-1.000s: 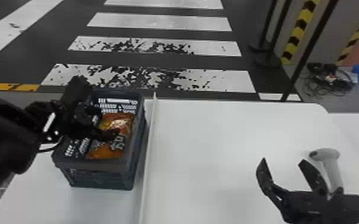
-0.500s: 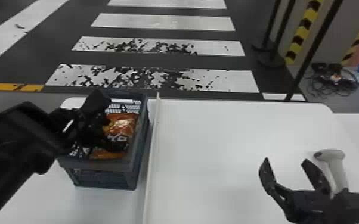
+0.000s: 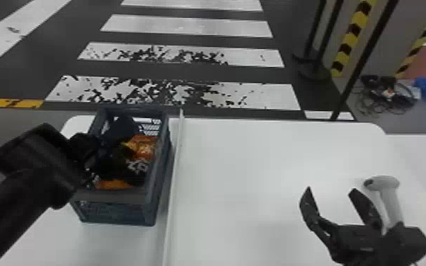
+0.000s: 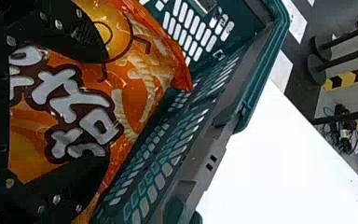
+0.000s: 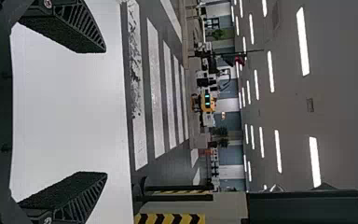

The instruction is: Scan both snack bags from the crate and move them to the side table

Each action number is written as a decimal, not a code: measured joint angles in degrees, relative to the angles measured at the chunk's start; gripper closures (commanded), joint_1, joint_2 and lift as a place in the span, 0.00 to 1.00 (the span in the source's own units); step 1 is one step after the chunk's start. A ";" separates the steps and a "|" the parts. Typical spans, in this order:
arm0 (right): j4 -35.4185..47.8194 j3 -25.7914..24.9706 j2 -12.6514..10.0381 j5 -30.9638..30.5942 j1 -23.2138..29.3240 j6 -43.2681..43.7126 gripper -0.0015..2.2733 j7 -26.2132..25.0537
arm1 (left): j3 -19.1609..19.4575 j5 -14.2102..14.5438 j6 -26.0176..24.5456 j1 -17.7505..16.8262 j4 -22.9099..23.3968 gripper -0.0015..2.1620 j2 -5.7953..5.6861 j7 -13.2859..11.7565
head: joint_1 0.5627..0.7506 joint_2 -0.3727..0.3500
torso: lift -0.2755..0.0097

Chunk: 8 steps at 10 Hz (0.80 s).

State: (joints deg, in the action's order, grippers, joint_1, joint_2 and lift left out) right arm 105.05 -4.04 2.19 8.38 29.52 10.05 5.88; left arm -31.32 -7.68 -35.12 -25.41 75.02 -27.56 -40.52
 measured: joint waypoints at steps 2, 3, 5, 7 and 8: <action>-0.40 0.00 0.06 0.52 -0.15 0.00 0.02 0.00 | -0.07 -1.19 2.05 0.27 0.14 0.99 0.05 0.30 | 0.70 0.45 | 0.62; -0.61 0.00 0.06 0.58 -0.16 0.00 0.02 0.00 | 0.19 -1.41 2.25 0.76 0.71 0.99 0.06 1.57 | 0.70 0.45 | 0.62; -0.87 0.00 0.03 0.67 -0.16 0.00 0.02 0.00 | 1.96 -1.40 2.47 1.74 2.86 0.99 -0.19 1.06 | 0.70 0.45 | 0.62; -0.98 0.00 -0.04 0.70 -0.16 0.00 0.02 0.00 | 4.08 -0.76 2.56 2.46 4.82 0.99 -0.64 -0.48 | 0.70 0.45 | 0.62; -1.04 0.02 -0.07 0.72 -0.16 0.00 0.02 0.00 | 5.34 -0.62 2.63 3.14 5.76 0.99 -0.89 -0.86 | 0.70 0.46 | 0.62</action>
State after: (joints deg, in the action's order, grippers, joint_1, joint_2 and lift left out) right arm 104.01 -4.02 2.11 9.10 29.35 10.06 5.89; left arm -25.99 -8.30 -32.49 -22.27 80.78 -28.46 -41.38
